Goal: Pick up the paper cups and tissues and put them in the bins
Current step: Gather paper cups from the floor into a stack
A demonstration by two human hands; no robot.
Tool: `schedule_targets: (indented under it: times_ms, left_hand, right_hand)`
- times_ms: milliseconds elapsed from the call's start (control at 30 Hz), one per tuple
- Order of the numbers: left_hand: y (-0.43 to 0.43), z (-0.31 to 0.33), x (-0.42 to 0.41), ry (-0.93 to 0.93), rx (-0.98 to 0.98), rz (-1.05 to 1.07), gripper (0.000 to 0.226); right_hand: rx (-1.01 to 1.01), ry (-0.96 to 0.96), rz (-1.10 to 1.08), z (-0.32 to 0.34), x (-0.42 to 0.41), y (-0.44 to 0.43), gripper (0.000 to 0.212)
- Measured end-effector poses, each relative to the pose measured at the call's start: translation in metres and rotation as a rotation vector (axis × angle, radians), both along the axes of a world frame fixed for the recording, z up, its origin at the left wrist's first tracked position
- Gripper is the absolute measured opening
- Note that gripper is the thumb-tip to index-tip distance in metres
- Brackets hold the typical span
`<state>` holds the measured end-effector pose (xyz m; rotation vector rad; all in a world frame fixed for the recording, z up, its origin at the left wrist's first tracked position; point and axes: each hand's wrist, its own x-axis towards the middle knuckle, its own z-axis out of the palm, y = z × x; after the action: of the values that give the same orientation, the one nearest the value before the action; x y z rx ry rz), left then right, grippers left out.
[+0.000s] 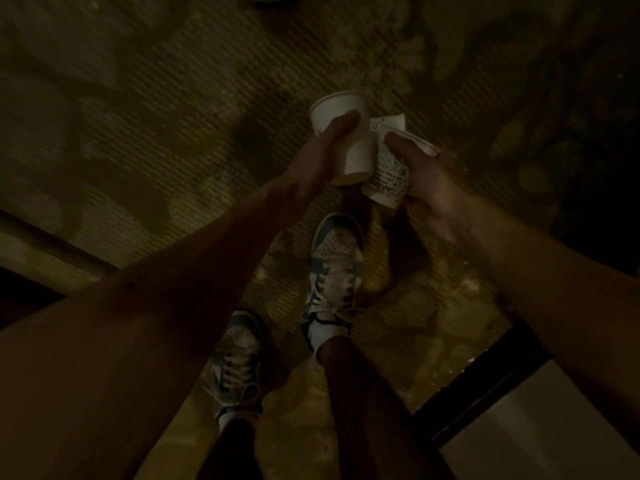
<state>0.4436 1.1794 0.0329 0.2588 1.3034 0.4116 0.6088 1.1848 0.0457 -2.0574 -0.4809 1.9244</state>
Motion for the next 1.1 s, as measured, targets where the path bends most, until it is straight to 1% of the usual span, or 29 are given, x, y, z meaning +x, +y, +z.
schedule_targets:
  times_ms: [133, 200, 233, 300, 333, 367, 400, 467, 500, 567, 600, 667, 733, 767, 867, 900, 933, 1000, 1067, 1100]
  left_hand:
    - [-0.002, 0.036, -0.005, 0.032, -0.019, 0.053, 0.011]
    - [0.001, 0.068, -0.010, 0.073, -0.001, 0.035, 0.012]
    - [0.005, 0.086, -0.014, 0.092, 0.009, 0.011, 0.016]
    - [0.018, 0.129, -0.022, 0.127, 0.023, -0.048, 0.037]
    - [0.025, 0.151, -0.025, 0.151, 0.035, -0.074, 0.047]
    - [0.033, 0.173, -0.029, 0.174, 0.056, -0.088, 0.052]
    - [0.041, 0.193, -0.033, 0.189, 0.081, -0.092, 0.051]
    - [0.058, 0.234, -0.043, 0.196, 0.120, -0.077, 0.040]
    - [0.066, 0.255, -0.048, 0.199, 0.136, -0.069, 0.033]
    - [0.083, 0.298, -0.061, 0.213, 0.173, -0.080, 0.030]
    - [0.092, 0.317, -0.067, 0.212, 0.196, -0.086, 0.030]
    - [0.107, 0.352, -0.078, 0.206, 0.235, -0.061, 0.034]
    - [0.122, 0.381, -0.087, 0.222, 0.257, -0.007, 0.039]
    - [0.129, 0.394, -0.092, 0.224, 0.265, 0.022, 0.042]
    - [0.146, 0.418, -0.110, 0.223, 0.295, 0.125, 0.042]
    - [0.151, 0.424, -0.117, 0.214, 0.298, 0.167, 0.040]
    - [0.156, 0.430, -0.125, 0.213, 0.298, 0.210, 0.039]
    - [0.167, 0.436, -0.145, 0.247, 0.319, 0.294, 0.038]
    - [0.181, 0.439, -0.168, 0.296, 0.354, 0.363, 0.039]
    - [0.190, 0.439, -0.181, 0.309, 0.363, 0.399, 0.040]
  right_hand:
    - [0.006, -0.106, -0.006, 0.038, -0.004, -0.003, 0.043]
    - [0.014, -0.096, -0.041, 0.067, -0.009, -0.001, 0.041]
    - [0.019, -0.083, -0.055, 0.085, -0.012, 0.001, 0.045]
    - [0.017, -0.080, -0.071, 0.124, -0.019, 0.008, 0.072]
    - [0.019, -0.093, -0.060, 0.145, -0.024, 0.013, 0.080]
    - [0.028, -0.107, -0.041, 0.164, -0.028, 0.019, 0.080]
    - [0.041, -0.120, -0.024, 0.182, -0.032, 0.026, 0.077]
    - [0.064, -0.137, -0.018, 0.219, -0.042, 0.041, 0.067]
    - [0.083, -0.128, -0.021, 0.237, -0.047, 0.049, 0.060]
    - [0.114, -0.074, -0.031, 0.271, -0.057, 0.066, 0.045]
    - [0.118, -0.035, -0.032, 0.287, -0.062, 0.074, 0.047]
    - [0.129, 0.021, -0.002, 0.316, -0.075, 0.093, 0.060]
    - [0.177, 0.031, 0.011, 0.341, -0.086, 0.114, 0.062]
    - [0.196, 0.027, 0.017, 0.352, -0.092, 0.124, 0.069]
    - [0.226, 0.010, 0.087, 0.373, -0.115, 0.156, 0.111]
    - [0.243, 0.001, 0.123, 0.378, -0.123, 0.166, 0.120]
    - [0.256, -0.022, 0.163, 0.381, -0.131, 0.176, 0.124]
    - [0.274, -0.048, 0.269, 0.388, -0.153, 0.198, 0.121]
    - [0.295, -0.009, 0.345, 0.396, -0.180, 0.218, 0.118]
    - [0.302, 0.017, 0.350, 0.397, -0.195, 0.229, 0.116]
